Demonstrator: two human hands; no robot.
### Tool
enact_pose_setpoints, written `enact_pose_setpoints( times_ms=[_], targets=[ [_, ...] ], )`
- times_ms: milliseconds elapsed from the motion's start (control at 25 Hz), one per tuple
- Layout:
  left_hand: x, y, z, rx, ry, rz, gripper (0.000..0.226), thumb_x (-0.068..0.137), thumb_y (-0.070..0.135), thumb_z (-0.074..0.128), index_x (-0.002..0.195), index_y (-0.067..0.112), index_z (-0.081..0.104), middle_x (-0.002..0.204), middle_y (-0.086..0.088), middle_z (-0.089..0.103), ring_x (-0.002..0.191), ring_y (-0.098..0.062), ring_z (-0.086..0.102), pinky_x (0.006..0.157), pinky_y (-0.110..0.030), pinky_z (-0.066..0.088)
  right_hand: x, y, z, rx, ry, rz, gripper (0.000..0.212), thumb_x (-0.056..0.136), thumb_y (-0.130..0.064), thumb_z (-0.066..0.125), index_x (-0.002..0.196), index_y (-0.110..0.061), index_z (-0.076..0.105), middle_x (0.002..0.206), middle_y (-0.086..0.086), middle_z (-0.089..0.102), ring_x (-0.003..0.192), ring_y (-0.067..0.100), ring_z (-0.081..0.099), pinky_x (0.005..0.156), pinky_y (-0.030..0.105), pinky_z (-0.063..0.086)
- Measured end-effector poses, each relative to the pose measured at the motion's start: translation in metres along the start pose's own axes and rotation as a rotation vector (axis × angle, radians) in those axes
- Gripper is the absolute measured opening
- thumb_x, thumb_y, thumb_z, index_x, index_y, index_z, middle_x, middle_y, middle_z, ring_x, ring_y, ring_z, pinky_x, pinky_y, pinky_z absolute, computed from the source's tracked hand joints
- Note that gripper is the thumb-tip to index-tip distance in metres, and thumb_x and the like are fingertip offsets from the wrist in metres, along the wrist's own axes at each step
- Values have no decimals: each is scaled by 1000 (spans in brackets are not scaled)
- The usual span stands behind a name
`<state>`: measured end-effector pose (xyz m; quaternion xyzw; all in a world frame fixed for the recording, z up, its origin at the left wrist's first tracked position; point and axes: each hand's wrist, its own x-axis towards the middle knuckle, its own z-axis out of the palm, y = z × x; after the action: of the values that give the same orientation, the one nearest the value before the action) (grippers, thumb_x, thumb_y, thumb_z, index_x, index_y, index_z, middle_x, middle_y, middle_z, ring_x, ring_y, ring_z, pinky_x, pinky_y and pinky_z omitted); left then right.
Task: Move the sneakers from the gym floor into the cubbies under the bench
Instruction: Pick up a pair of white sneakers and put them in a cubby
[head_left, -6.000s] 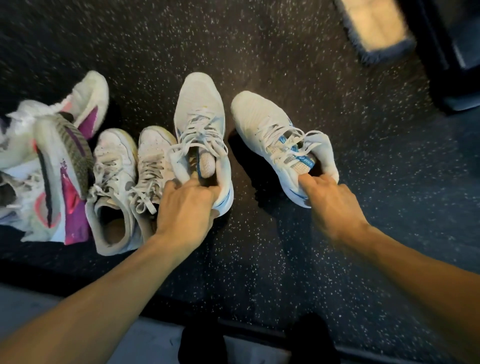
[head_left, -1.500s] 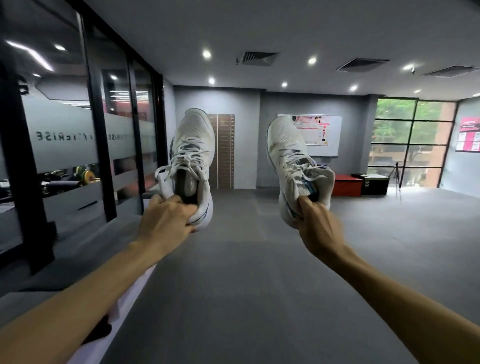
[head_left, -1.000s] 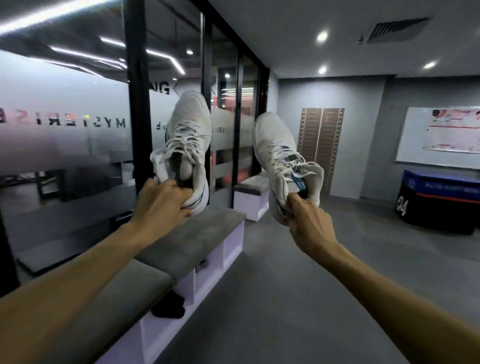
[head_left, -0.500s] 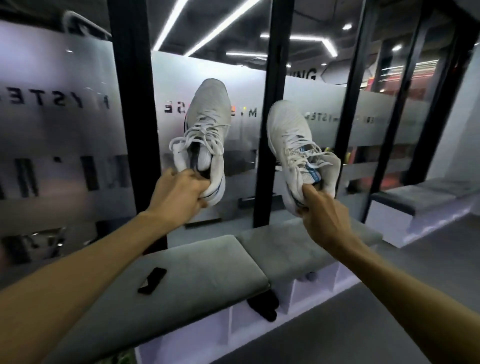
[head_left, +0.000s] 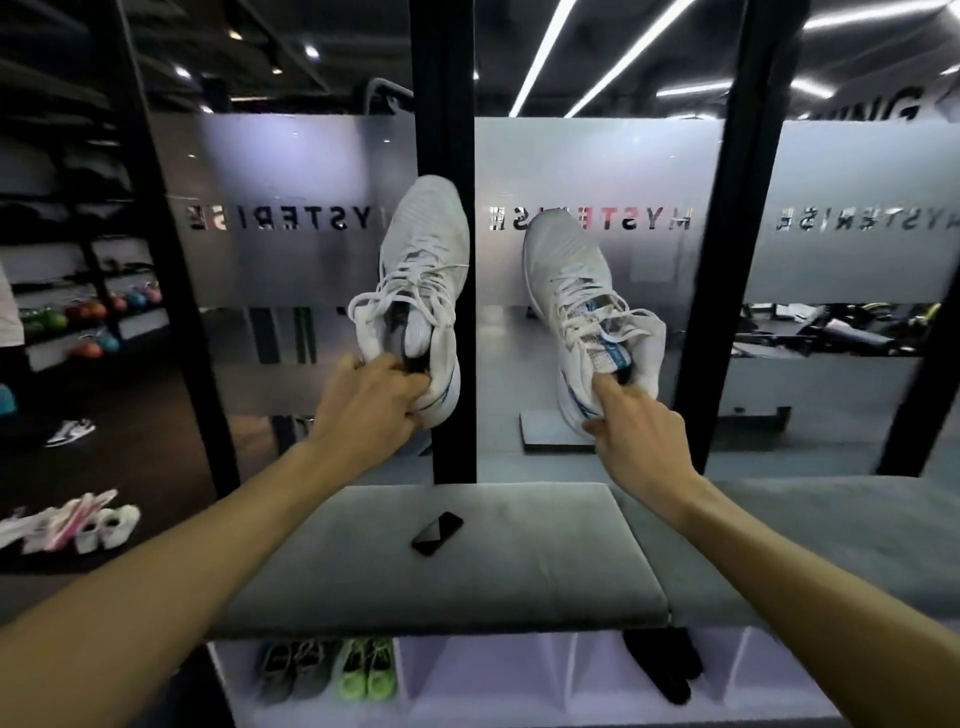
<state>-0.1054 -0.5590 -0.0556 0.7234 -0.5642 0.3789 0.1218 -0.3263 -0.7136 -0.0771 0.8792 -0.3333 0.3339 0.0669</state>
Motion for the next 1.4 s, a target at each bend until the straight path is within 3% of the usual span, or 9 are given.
enact_pose_setpoints(
  times_ms=[280, 440, 880, 1080, 1400],
  targets=[
    [-55, -15, 22, 41, 14, 1, 28, 55, 24, 84, 64, 20, 58, 63, -2, 61, 65, -27, 57, 63, -31, 24, -30, -31, 38, 25, -10, -41, 23, 85, -15, 59, 103, -10, 45, 102, 12, 61, 90, 35, 58, 60, 33, 31],
    [-70, -17, 70, 20, 5, -7, 27, 57, 24, 83, 62, 21, 56, 62, -1, 58, 63, -26, 56, 63, -31, 25, -34, -29, 91, 38, -17, -59, 23, 83, -11, 59, 102, -9, 47, 97, 14, 61, 85, 37, 58, 58, 34, 31],
    [-100, -11, 355, 1, 28, -42, 22, 57, 21, 82, 65, 18, 62, 65, -5, 59, 61, -30, 55, 63, -30, 25, -10, 41, 380, 43, 28, -87, 21, 82, -11, 61, 99, -8, 49, 92, 18, 62, 77, 40, 59, 57, 34, 32],
    [-163, 11, 442, -34, -5, -90, 23, 54, 21, 84, 63, 17, 64, 65, -5, 62, 62, -31, 57, 65, -32, 32, -66, 54, 481, 70, -13, -53, 22, 82, -12, 60, 101, -8, 48, 99, 17, 62, 82, 39, 59, 59, 34, 32],
    [-317, 39, 516, -60, -175, -68, 27, 52, 22, 84, 61, 19, 58, 64, -7, 62, 64, -31, 59, 63, -33, 34, -211, 34, 577, 28, -192, 14, 23, 85, -11, 57, 105, -10, 47, 106, 13, 61, 90, 36, 58, 61, 36, 38]
  ],
)
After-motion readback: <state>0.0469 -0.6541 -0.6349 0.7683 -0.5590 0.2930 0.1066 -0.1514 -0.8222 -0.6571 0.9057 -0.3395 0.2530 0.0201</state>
